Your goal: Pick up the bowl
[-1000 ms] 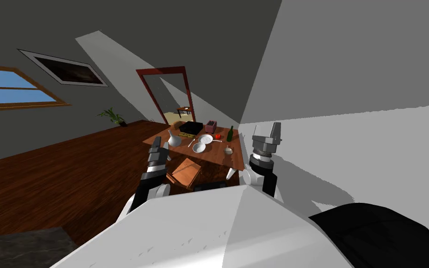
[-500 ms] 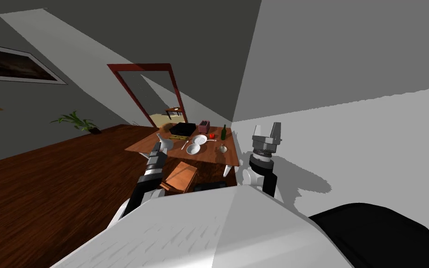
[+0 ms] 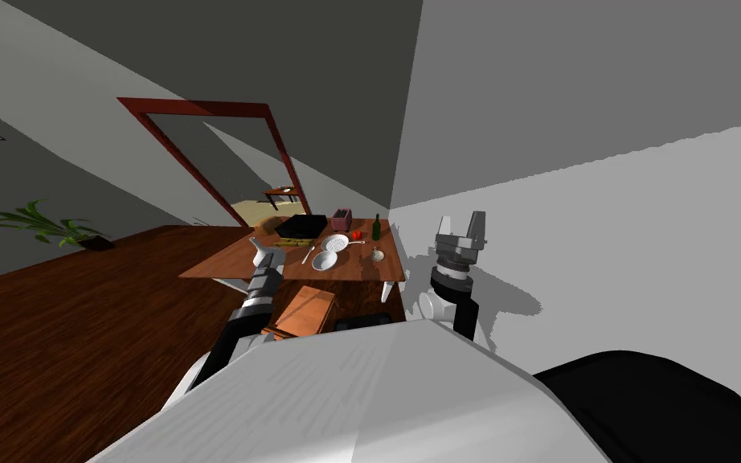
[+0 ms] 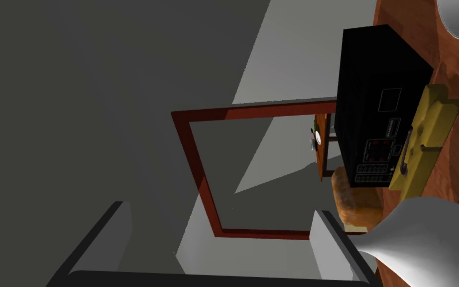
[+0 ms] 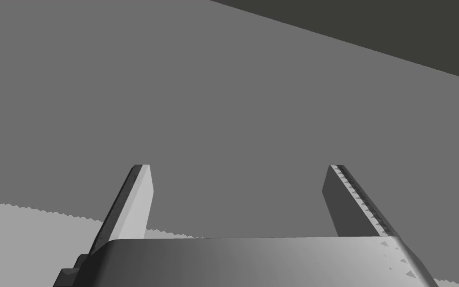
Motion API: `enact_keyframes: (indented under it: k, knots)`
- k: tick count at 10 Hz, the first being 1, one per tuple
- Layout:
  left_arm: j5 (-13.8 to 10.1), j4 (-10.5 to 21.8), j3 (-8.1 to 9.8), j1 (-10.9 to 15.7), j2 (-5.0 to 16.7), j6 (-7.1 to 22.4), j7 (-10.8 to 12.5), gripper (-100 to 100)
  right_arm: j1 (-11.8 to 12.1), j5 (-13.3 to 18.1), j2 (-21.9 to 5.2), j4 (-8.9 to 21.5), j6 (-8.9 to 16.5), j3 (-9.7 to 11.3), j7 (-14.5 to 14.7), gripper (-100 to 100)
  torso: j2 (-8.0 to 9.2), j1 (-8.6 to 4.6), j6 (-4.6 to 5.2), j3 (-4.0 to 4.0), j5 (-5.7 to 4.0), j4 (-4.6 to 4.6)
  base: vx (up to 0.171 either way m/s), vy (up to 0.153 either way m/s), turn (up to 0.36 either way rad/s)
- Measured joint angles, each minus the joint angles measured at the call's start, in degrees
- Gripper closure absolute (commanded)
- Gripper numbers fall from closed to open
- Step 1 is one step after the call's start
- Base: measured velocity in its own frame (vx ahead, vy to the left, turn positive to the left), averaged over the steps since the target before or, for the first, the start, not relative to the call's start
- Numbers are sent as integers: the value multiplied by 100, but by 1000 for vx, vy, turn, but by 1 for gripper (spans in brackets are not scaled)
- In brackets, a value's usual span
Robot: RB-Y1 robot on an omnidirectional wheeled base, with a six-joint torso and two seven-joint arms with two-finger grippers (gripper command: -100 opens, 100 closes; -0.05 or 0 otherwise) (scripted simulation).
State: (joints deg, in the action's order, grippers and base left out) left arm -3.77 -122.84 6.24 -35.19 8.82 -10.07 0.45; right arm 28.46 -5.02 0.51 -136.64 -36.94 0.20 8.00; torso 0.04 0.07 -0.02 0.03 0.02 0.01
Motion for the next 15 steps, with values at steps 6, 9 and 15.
enact_keyframes:
  k: [6, 9, 15]
  knots:
    - [-384, 289, 438, -263, 282, 804, 384, -100, 0, 0, 0, 0, 0, 0, 0, 0, -1, -1, -1, -1, 0, 0, -13, 8, -265]
    - [-580, 366, 669, -383, 391, 1309, 605, -100, 0, 0, 0, 0, 0, 0, 0, 0, -1, 3, -1, -1, 1, 0, -11, 9, -310]
    - [-967, 731, 1091, -549, 650, 2127, 1072, -100, 0, 0, 0, 0, 0, 0, 0, 0, -5, 2, 1, -3, 0, -1, -5, 9, -248]
